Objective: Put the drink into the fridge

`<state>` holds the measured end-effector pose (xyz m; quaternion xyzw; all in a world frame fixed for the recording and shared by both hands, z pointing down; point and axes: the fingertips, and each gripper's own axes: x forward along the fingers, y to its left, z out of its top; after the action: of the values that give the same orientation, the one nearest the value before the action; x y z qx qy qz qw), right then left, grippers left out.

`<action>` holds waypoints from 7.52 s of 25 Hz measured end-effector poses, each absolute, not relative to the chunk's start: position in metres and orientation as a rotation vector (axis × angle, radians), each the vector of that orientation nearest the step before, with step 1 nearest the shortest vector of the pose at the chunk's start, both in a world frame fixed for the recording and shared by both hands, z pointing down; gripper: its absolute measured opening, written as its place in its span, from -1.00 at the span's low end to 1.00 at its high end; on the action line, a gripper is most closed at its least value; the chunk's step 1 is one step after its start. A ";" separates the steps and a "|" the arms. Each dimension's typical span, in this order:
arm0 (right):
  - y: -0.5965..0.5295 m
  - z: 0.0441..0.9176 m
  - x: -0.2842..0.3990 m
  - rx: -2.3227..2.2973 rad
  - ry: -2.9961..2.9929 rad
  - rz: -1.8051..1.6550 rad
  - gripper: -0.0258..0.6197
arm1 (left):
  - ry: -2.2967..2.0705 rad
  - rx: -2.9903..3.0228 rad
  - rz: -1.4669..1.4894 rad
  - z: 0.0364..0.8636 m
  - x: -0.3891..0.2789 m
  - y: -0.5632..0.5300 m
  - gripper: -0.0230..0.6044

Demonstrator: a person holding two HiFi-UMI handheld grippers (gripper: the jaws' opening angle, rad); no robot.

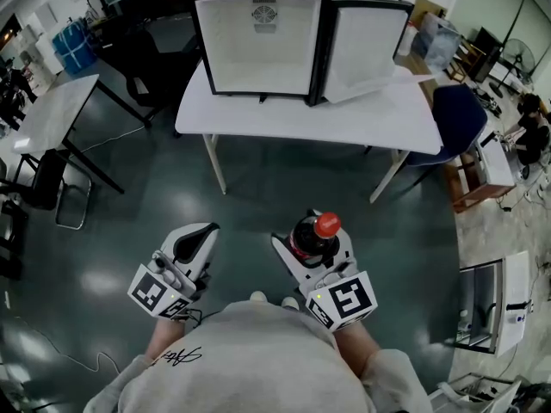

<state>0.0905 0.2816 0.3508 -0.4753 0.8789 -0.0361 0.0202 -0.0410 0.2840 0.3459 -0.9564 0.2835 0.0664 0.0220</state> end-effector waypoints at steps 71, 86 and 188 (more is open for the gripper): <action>0.074 0.359 0.082 -1.295 2.806 -0.182 0.07 | 0.975 -2.934 0.197 0.349 -0.044 0.082 -0.92; 0.043 0.364 0.098 -1.188 2.862 -0.172 0.07 | 1.049 -2.903 0.212 0.354 -0.018 0.051 -0.92; -0.232 0.385 0.030 -1.374 2.774 -0.187 0.07 | 0.943 -3.014 0.063 0.392 -0.071 -0.230 -0.92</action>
<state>0.0302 -0.2317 0.3851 -0.4430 0.8943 -0.0602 0.0201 -0.0705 -0.2299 0.3917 -0.9542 0.2984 0.0200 -0.0087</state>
